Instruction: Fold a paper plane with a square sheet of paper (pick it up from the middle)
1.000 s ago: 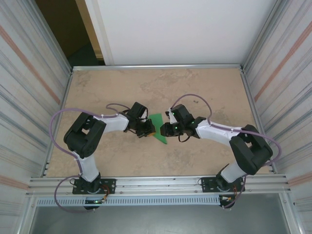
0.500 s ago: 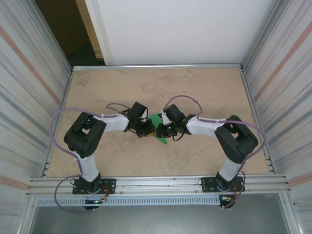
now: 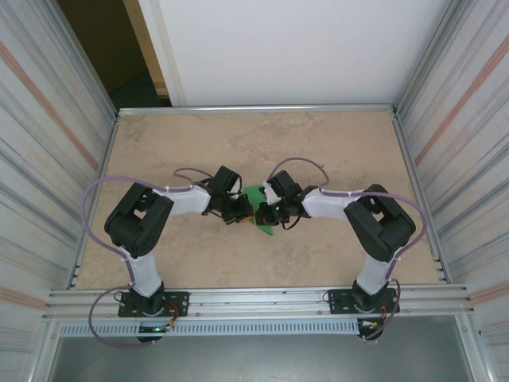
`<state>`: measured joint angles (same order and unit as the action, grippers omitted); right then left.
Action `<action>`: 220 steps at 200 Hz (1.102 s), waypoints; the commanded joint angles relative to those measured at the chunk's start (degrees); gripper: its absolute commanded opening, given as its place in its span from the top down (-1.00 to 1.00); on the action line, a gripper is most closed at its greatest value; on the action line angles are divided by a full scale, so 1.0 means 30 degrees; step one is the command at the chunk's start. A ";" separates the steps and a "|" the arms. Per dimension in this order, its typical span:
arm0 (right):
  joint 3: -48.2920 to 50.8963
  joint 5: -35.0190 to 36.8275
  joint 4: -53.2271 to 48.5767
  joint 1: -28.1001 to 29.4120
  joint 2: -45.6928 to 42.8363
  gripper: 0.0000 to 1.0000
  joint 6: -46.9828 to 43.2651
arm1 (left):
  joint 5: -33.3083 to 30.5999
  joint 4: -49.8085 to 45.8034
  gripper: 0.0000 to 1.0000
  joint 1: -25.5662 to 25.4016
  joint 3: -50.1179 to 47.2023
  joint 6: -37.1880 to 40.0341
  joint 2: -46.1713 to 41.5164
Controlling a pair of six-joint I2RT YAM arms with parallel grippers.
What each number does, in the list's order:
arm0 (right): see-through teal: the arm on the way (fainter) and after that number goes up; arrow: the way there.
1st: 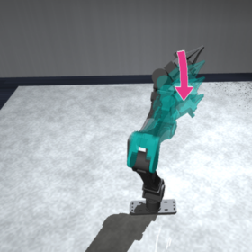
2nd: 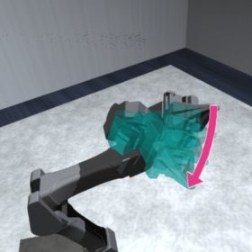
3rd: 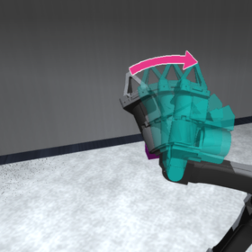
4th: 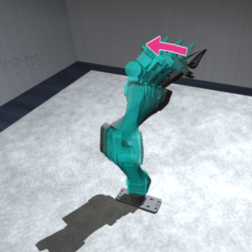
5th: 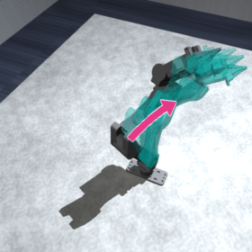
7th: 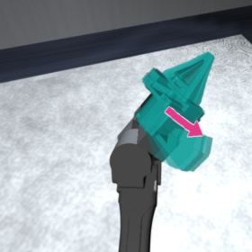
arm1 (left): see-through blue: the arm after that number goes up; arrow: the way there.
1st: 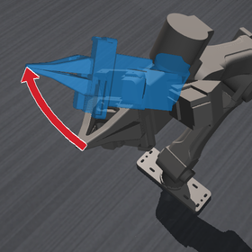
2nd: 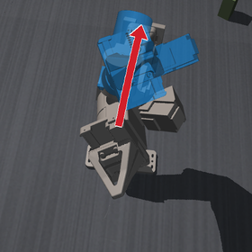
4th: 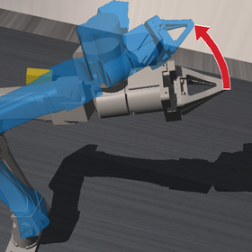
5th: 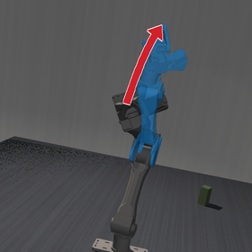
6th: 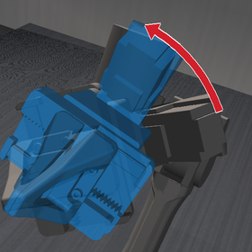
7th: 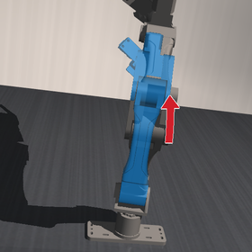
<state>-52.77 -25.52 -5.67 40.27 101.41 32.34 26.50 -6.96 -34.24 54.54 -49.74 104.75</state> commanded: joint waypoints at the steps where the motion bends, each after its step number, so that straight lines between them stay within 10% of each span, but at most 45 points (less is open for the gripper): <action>1: -0.0067 -0.0580 -0.0072 -0.0101 0.0474 0.89 -0.0664 | -0.0658 -0.1371 0.80 0.0023 0.0047 0.0379 0.0681; 220: 0.0069 -0.0247 -0.1444 -0.0283 0.0667 0.88 -0.1423 | -0.1202 -0.2454 0.83 0.0205 0.0567 0.0727 0.1060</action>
<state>-52.77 -25.96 -6.83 39.77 102.96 29.69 26.41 -9.34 -34.17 56.16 -48.93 105.45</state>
